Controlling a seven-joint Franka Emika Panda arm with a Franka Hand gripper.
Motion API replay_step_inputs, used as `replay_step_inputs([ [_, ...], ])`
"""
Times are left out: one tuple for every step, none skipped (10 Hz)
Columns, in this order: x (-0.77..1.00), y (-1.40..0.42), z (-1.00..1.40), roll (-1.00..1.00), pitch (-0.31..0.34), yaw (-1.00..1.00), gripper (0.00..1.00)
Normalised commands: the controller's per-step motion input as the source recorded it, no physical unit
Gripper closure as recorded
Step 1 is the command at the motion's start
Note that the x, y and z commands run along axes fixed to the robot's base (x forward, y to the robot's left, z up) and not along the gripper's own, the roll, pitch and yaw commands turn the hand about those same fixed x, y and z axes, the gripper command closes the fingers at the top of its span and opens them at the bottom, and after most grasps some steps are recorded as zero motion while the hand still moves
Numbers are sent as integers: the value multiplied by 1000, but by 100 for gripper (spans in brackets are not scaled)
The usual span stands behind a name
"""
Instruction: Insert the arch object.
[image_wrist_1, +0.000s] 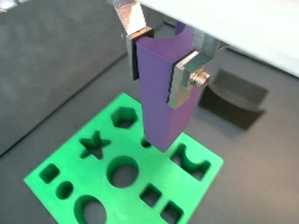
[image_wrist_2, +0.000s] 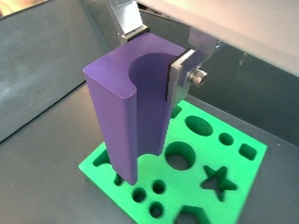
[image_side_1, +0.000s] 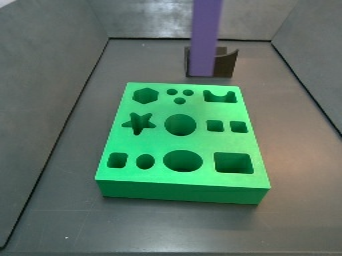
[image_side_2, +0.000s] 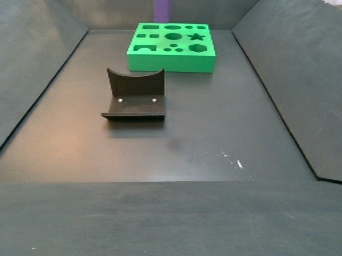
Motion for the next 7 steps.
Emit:
replay_step_inputs([
  [697,123,-246,-280,0,-517,100],
  [420,80,-289,-159,0,-766,100],
  [243,63,-391,-61,0,-906,100],
  [174,57,-420,-29,0,-949,100],
  [169,60,-426,-26,0,-951,100],
  [177,54,-417,-30,0,-954,100],
  [140,14,-326,-37,0,-974,100],
])
